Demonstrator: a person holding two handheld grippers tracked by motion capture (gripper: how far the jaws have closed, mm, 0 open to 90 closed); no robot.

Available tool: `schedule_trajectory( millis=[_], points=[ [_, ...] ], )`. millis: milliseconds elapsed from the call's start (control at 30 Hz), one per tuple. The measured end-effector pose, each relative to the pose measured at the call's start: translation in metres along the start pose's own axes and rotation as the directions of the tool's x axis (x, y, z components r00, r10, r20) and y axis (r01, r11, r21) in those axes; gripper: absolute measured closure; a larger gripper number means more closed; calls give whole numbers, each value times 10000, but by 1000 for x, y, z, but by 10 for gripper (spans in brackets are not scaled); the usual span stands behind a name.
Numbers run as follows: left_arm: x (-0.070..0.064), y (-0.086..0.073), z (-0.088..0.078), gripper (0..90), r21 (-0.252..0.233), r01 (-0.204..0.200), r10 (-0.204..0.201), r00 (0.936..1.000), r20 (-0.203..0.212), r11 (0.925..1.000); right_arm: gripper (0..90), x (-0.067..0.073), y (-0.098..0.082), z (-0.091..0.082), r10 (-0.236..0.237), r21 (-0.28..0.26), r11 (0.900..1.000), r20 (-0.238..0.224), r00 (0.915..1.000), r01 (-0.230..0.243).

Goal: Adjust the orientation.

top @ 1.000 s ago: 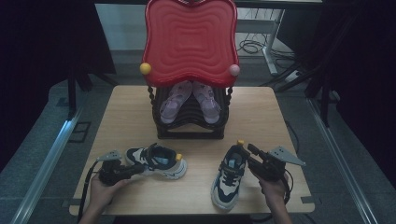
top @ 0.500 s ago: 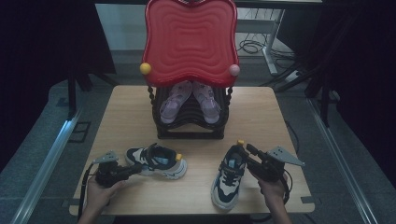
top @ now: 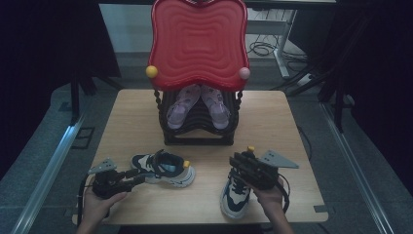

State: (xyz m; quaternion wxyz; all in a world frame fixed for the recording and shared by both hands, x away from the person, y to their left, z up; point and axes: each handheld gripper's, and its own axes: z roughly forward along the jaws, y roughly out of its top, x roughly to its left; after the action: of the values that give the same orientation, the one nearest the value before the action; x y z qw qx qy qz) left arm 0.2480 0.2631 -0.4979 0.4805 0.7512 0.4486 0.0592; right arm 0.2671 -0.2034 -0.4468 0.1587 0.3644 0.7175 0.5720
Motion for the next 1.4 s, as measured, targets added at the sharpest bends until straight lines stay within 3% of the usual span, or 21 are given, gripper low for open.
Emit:
schedule_trajectory(
  millis=[167, 467, 700, 900, 1200, 1400],
  points=[
    [2, 0, -9, 490, -151, 169, -169, 9998, -45, 9997, 827, 23, 6, 21, -353, 420, 9984, -641, 9973, 381],
    [5, -3, -8, 461, 35, 401, -401, 9992, 2, 9992, 890, 50, 9, 64, -171, 1000, 9946, -1190, 9927, 291],
    [5, -4, -9, 459, 53, 423, -423, 9991, 24, 9991, 895, 60, 16, 88, -187, 1304, 9909, -1125, 9935, 334],
    [8, -6, -13, 459, -230, 660, -662, 9978, -57, 9976, 895, 71, 26, 108, -208, 1380, 9898, -1041, 9944, 351],
    [9, -8, -12, 459, -91, 708, -709, 9975, -45, 9974, 895, 68, 20, 138, -199, 1917, 9808, -841, 9963, 357],
    [10, -9, -15, 459, -272, 788, -792, 9968, -144, 9965, 895, 66, 16, 150, -228, 2149, 9760, -667, 9975, 367]
  ],
)
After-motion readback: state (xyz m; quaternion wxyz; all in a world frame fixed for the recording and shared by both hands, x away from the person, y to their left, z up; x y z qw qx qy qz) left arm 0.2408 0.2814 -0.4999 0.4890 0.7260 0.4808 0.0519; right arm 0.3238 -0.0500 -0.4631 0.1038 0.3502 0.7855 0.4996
